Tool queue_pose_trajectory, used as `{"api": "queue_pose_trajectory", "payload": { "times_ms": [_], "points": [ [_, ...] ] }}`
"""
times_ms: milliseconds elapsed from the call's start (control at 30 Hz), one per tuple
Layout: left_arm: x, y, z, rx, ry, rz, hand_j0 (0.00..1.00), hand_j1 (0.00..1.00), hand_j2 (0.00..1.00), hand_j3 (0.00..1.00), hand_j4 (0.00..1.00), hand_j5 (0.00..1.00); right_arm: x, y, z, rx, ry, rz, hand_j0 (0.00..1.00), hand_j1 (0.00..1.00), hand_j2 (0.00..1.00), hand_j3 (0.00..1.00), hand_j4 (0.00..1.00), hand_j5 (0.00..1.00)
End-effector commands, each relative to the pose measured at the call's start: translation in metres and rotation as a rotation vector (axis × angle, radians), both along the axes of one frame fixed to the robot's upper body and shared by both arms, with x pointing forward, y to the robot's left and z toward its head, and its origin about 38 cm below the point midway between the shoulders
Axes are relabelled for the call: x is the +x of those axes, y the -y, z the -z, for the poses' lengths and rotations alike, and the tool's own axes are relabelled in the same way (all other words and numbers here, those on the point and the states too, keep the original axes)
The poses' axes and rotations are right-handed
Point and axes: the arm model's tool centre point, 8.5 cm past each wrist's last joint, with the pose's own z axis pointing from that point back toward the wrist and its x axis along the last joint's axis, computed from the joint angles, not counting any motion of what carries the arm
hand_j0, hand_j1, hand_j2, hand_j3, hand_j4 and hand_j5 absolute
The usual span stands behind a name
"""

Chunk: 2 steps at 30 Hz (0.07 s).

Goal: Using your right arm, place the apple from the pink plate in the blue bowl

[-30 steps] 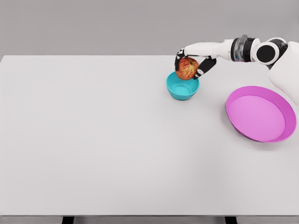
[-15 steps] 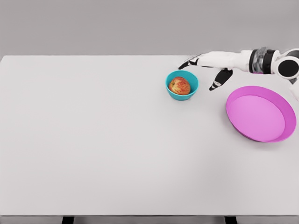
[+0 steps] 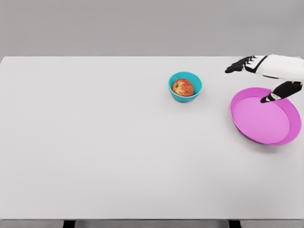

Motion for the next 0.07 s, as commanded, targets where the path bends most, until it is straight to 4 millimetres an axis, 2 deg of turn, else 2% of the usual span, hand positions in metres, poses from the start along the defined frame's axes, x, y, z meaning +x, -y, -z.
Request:
{"api": "queue_pose_trajectory", "payload": {
  "times_ms": [0, 33],
  "points": [
    [0.004, 0.000, 0.000, -0.001, 0.015, 0.000, 1.00, 1.00, 1.00, 1.00, 1.00, 1.00, -0.006, -0.004, -0.014, 0.003, 0.031, -0.020, 1.00, 1.00, 1.00, 1.00, 1.00, 1.00],
    [0.032, 0.001, -0.002, -0.002, 0.059, 0.002, 1.00, 1.00, 1.00, 1.00, 1.00, 1.00, -0.007, -0.004, -0.009, 0.001, 0.019, -0.020, 1.00, 1.00, 1.00, 1.00, 1.00, 1.00]
  ]
}}
